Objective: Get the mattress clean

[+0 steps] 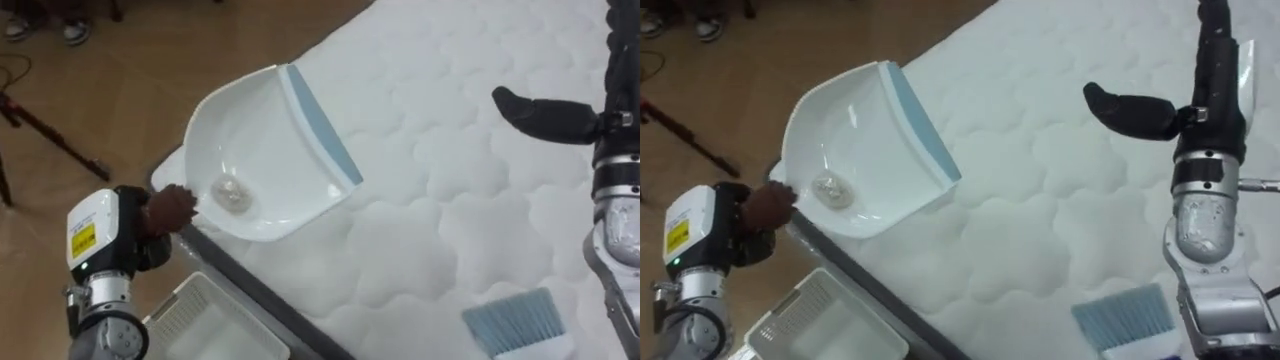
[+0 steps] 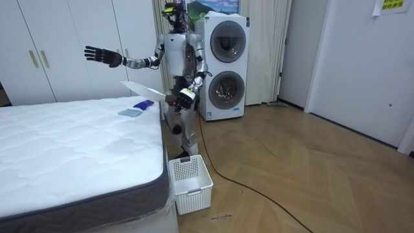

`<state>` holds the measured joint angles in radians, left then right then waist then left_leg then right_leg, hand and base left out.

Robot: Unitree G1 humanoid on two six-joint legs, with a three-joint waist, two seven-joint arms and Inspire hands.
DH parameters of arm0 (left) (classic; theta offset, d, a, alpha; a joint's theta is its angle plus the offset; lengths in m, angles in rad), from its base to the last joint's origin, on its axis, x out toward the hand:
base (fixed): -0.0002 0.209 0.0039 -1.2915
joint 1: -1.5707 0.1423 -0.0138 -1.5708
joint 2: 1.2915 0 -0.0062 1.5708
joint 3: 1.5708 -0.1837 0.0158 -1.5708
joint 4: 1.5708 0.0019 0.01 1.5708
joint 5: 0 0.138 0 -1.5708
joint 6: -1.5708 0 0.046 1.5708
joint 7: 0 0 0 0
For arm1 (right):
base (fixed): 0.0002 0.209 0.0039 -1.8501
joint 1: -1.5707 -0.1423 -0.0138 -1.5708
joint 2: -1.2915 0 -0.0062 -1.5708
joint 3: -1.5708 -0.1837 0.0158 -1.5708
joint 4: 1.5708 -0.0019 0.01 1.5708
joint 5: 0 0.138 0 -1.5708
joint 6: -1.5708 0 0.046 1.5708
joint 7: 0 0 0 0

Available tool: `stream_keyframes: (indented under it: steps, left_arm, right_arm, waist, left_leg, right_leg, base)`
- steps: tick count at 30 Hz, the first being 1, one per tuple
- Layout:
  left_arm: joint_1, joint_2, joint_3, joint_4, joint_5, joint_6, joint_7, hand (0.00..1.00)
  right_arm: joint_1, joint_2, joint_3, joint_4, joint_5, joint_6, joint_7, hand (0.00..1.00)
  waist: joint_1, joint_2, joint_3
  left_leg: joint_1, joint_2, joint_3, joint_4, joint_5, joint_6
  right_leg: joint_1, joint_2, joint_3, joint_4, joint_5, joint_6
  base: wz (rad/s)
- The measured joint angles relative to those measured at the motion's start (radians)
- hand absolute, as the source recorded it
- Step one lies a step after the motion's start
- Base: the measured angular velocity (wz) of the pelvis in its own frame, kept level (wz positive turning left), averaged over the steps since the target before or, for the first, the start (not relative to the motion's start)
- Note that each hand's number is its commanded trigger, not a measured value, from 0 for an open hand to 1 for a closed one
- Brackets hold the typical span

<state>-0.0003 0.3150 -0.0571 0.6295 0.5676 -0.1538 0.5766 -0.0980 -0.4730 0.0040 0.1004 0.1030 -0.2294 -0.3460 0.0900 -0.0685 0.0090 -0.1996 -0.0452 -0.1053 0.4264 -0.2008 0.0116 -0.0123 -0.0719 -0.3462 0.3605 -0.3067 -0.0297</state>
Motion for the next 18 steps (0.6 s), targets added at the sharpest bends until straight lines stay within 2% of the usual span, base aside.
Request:
stream_keyframes:
  steps: [3, 4, 5, 6, 7, 8, 10, 11, 12, 14, 16, 18]
  left_arm:
    - [0.029, -0.004, 0.005, 0.0, -0.027, 0.001, 0.0, 1.0]
    - [0.029, -0.014, 0.009, 0.0, -0.025, 0.001, 0.0, 1.0]
    - [0.025, -0.017, 0.009, 0.0, -0.024, 0.0, 0.0, 1.0]
    - [0.023, -0.017, 0.007, 0.002, -0.025, 0.0, 0.0, 1.0]
    - [0.018, -0.017, 0.004, 0.016, -0.026, -0.001, 0.0, 1.0]
    - [0.012, -0.02, 0.002, 0.023, -0.027, -0.001, 0.001, 1.0]
    - [-0.008, -0.027, 0.001, 0.045, -0.027, -0.001, 0.004, 1.0]
    - [-0.014, -0.028, -0.006, 0.058, -0.03, -0.001, 0.006, 1.0]
    - [-0.013, -0.028, -0.01, 0.062, -0.035, -0.001, 0.006, 1.0]
    - [-0.013, -0.028, -0.023, 0.067, -0.053, 0.001, 0.006, 1.0]
    - [-0.017, -0.03, -0.029, 0.068, -0.052, 0.001, 0.007, 1.0]
    - [-0.02, -0.03, -0.036, 0.068, -0.051, 0.001, 0.009, 1.0]
  right_arm:
    - [0.0, 0.011, 0.021, 0.008, -0.021, 0.0, -0.002, 0.0]
    - [0.0, 0.018, 0.019, 0.012, -0.043, 0.0, -0.004, 0.0]
    - [0.001, 0.033, 0.02, 0.013, -0.045, 0.0, -0.01, 0.0]
    - [0.001, 0.041, 0.021, 0.015, -0.045, 0.0, -0.015, 0.0]
    - [0.001, 0.048, 0.03, 0.024, -0.044, -0.001, -0.023, 0.0]
    - [0.001, 0.048, 0.035, 0.036, -0.057, -0.007, -0.024, 0.0]
    - [0.0, 0.048, 0.038, 0.051, -0.068, -0.012, -0.03, 0.0]
    - [0.0, 0.048, 0.046, 0.057, -0.063, -0.012, -0.036, 0.0]
    - [0.0, 0.048, 0.051, 0.059, -0.061, -0.012, -0.04, 0.0]
    - [0.0, 0.054, 0.058, 0.067, -0.062, -0.012, -0.047, 0.0]
    - [0.0, 0.069, 0.06, 0.083, -0.061, -0.013, -0.064, 0.0]
    - [0.0, 0.069, 0.062, 0.094, -0.055, -0.024, -0.068, 0.0]
  waist:
    - [0.011, -0.015, 0.0087]
    - [0.003, -0.016, 0.0093]
    - [-0.007, -0.017, 0.0099]
    - [-0.007, -0.018, 0.0105]
    - [-0.007, -0.02, 0.0112]
    - [-0.01, -0.022, 0.0122]
    - [-0.01, -0.023, 0.0135]
    - [-0.011, -0.023, 0.0137]
    - [-0.011, -0.023, 0.0138]
    - [-0.014, -0.021, 0.0154]
    - [-0.022, -0.02, 0.0157]
    - [-0.021, -0.02, 0.0157]
  left_leg:
    - [-0.024, 0.0, 0.001, 0.008, 0.003, -0.006]
    - [-0.051, 0.012, 0.037, 0.022, 0.003, -0.005]
    - [-0.081, 0.037, 0.113, 0.038, 0.009, 0.004]
    - [-0.09, 0.05, 0.149, 0.043, 0.013, 0.01]
    - [-0.099, 0.074, 0.216, 0.042, 0.019, 0.022]
    - [-0.11, 0.098, 0.307, 0.04, 0.03, 0.04]
    - [-0.13, 0.122, 0.42, 0.035, 0.047, 0.069]
    - [-0.145, 0.123, 0.448, 0.035, 0.054, 0.084]
    - [-0.15, 0.12, 0.45, 0.034, 0.057, 0.088]
    - [-0.17, 0.101, 0.412, 0.031, 0.063, 0.098]
    - [-0.188, 0.068, 0.357, 0.009, 0.082, 0.104]
    - [-0.189, 0.043, 0.34, -0.014, 0.097, 0.111]
  right_leg:
    - [0.004, 0.012, -0.025, -0.001, -0.003, -0.005]
    - [0.003, 0.017, -0.046, -0.005, -0.003, -0.006]
    - [0.004, 0.018, -0.076, -0.006, -0.004, -0.007]
    - [0.004, 0.018, -0.09, -0.002, -0.005, -0.007]
    - [0.011, 0.018, -0.13, 0.002, -0.005, -0.007]
    - [0.017, 0.016, -0.168, 0.0, -0.005, -0.007]
    - [0.017, 0.011, -0.219, -0.001, -0.014, -0.008]
    - [0.017, 0.008, -0.246, 0.0, -0.024, -0.008]
    - [0.016, 0.008, -0.25, 0.0, -0.027, -0.007]
    - [0.013, 0.011, -0.273, -0.001, -0.031, -0.006]
    - [0.0, 0.01, -0.272, -0.001, -0.034, -0.007]
    - [-0.007, -0.004, -0.273, 0.001, -0.045, -0.001]
  base:
    - [0.49]
    - [1.1]
    - [1.08]
    - [1.08]
    - [1.03]
    - [1.04]
    - [1.02]
    - [0.94]
    - [0.82]
    - [0.68]
    - [0.73]
    - [0.49]
